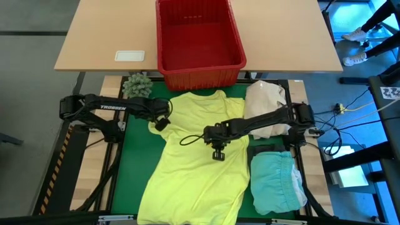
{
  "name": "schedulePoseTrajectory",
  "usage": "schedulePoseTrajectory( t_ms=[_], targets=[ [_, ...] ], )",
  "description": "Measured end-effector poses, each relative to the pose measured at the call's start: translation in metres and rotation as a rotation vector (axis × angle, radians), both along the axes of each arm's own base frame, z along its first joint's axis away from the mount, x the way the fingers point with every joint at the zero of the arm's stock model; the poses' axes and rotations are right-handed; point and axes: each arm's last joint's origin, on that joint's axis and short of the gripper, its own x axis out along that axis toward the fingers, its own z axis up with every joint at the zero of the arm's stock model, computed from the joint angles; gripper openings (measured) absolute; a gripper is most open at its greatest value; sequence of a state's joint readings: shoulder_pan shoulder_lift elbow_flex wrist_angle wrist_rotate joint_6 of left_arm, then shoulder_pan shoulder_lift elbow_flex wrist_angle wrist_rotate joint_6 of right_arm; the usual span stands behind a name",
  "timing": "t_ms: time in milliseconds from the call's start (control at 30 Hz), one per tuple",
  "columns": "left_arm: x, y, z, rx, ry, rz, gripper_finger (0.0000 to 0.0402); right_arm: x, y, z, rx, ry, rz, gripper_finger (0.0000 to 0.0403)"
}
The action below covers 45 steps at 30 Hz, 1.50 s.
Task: Fold Laundry from Bin
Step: Fold the yellow shirt
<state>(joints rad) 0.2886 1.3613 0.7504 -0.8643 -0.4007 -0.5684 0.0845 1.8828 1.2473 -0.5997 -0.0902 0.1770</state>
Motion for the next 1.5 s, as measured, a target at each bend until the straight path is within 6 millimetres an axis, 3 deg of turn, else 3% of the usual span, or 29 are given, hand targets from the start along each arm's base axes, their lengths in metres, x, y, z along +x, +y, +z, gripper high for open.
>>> schedulePoseTrajectory(
  t_ms=[167,400,633,800,967,1233,1500],
  targets=[
    [-0.003,-0.001,-0.002,-0.006,0.020,0.006,0.0000,0.001,0.001,-0.004,0.014,0.006,0.005,0.0003],
    [0.009,-0.003,-0.002,-0.039,-0.068,-0.113,0.0006,0.001,0.001,-0.004,0.014,0.006,0.005,0.0003],
    [0.012,-0.002,0.004,-0.045,-0.053,-0.193,0.0069,0.001,0.001,-0.004,0.014,0.007,0.005,0.0003],
    [0.009,0.000,0.015,0.017,0.026,-0.148,0.0111,0.001,0.001,-0.004,0.016,0.014,0.006,0.0003],
    [0.008,0.001,0.019,0.037,0.033,-0.094,0.0128,0.001,0.001,-0.004,0.016,0.014,0.006,0.0003],
    [-0.004,0.007,-0.004,-0.010,0.027,0.012,0.0124,0.001,0.001,-0.004,0.017,0.008,0.006,0.0003],
    [0.000,0.007,-0.025,-0.032,-0.011,0.008,0.0124,0.002,0.001,-0.004,0.017,0.000,0.008,0.0003]
  ],
)
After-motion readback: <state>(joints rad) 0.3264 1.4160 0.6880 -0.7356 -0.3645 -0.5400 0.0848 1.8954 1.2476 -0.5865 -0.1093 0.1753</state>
